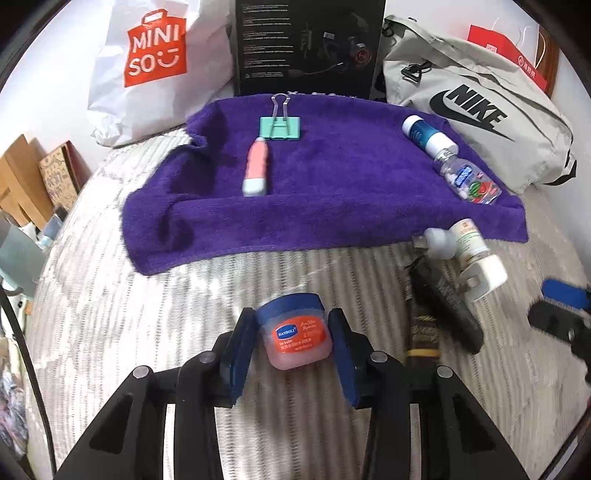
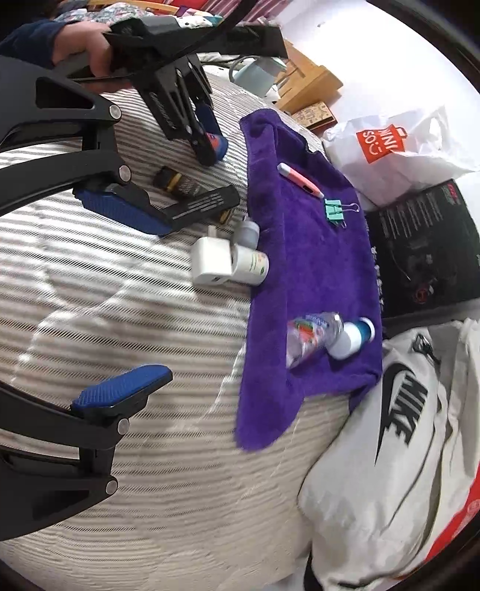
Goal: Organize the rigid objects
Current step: 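Grasp the Vaseline jar with the left tool and lift it, then carry the Vaseline jar with the left tool while the right tool grasps the white charger cube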
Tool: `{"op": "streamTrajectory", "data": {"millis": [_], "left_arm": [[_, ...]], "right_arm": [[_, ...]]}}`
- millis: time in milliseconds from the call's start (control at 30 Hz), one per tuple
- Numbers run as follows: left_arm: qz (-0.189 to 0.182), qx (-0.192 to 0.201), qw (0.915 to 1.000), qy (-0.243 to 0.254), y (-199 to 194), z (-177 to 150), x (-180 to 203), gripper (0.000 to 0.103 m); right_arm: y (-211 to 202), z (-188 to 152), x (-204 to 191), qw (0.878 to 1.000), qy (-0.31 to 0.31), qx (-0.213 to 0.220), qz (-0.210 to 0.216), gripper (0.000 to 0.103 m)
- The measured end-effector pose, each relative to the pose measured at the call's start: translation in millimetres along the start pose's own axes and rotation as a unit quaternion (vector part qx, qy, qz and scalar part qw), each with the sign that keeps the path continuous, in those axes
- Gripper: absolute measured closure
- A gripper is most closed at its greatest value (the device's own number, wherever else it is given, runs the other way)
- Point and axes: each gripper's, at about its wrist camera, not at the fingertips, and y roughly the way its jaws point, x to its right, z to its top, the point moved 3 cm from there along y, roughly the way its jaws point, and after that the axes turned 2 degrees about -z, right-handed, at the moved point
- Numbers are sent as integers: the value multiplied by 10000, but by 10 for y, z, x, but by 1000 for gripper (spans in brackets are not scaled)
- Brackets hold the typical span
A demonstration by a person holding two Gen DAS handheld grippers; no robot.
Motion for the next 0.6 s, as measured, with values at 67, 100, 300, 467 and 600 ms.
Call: {"op": "streamTrajectory", "data": {"millis": [67, 100, 300, 467, 600], "left_arm": [[54, -7, 10000, -5, -22, -34, -83, 65], [33, -15, 10000, -33, -29, -47, -119, 64], [-72, -13, 9999, -137, -57, -99, -247, 64], [-69, 2, 9999, -102, -51, -102, -240, 64], [-96, 14, 9999, -119, -43, -93, -248, 64]], "right_arm": [[88, 64, -67, 9999, -72, 28, 117, 31], [135, 87, -92, 9999, -104, -4, 120, 31], [385, 183, -205, 9997, -248, -17, 82, 32], [497, 209, -257, 9995, -303, -33, -46, 33], [561, 229, -344, 9978, -576, -14, -342, 35]]}}
